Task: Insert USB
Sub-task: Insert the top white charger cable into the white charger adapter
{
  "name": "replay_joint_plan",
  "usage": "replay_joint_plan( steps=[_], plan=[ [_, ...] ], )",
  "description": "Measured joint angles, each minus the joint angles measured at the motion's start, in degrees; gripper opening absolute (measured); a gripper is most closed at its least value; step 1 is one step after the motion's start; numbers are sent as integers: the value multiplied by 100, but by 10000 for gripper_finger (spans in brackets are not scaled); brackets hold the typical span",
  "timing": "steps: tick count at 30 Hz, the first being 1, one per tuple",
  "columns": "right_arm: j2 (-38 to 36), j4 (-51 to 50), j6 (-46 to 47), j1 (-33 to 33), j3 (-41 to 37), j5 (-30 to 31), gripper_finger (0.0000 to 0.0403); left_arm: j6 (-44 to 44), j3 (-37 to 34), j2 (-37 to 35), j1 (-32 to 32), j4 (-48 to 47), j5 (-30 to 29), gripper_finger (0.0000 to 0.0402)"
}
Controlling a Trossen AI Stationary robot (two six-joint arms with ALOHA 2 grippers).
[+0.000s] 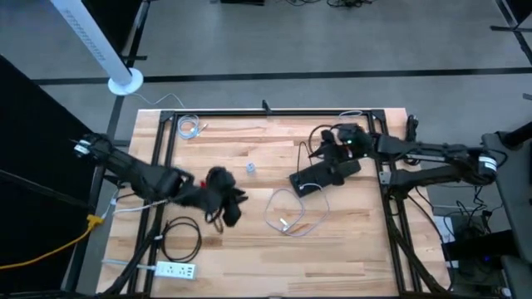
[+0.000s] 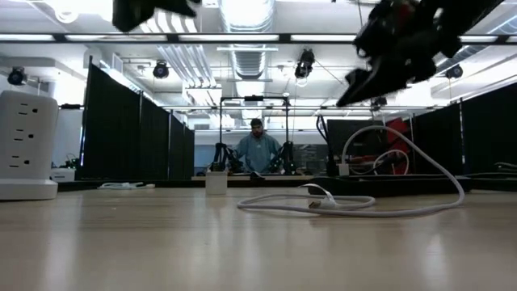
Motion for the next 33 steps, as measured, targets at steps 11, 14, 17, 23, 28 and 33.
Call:
replay_joint_plan(
  steps=[11,14,17,23,28,33],
  plan=[
    [-903,-1162,1437,641,949,304,245,1794,1,1,1763,-421,608,66],
    [-984,-1993,1610,739,1335,1132,250,2180,1,1,2145,-478,1039,66],
    [-925,-2665,2296,667,1794,2311,250,2645,1,25,2479,-478,1650,66],
    [-121,-3963,3117,-89,2638,3148,230,3731,1,27,2976,-493,1843,66],
    [1157,-4890,2953,-1021,3134,3135,214,4324,1,-9,3143,-639,1843,66],
    [2259,-5057,2740,-1831,3190,2849,206,4490,1,-119,3138,-1032,1934,66]
  ],
)
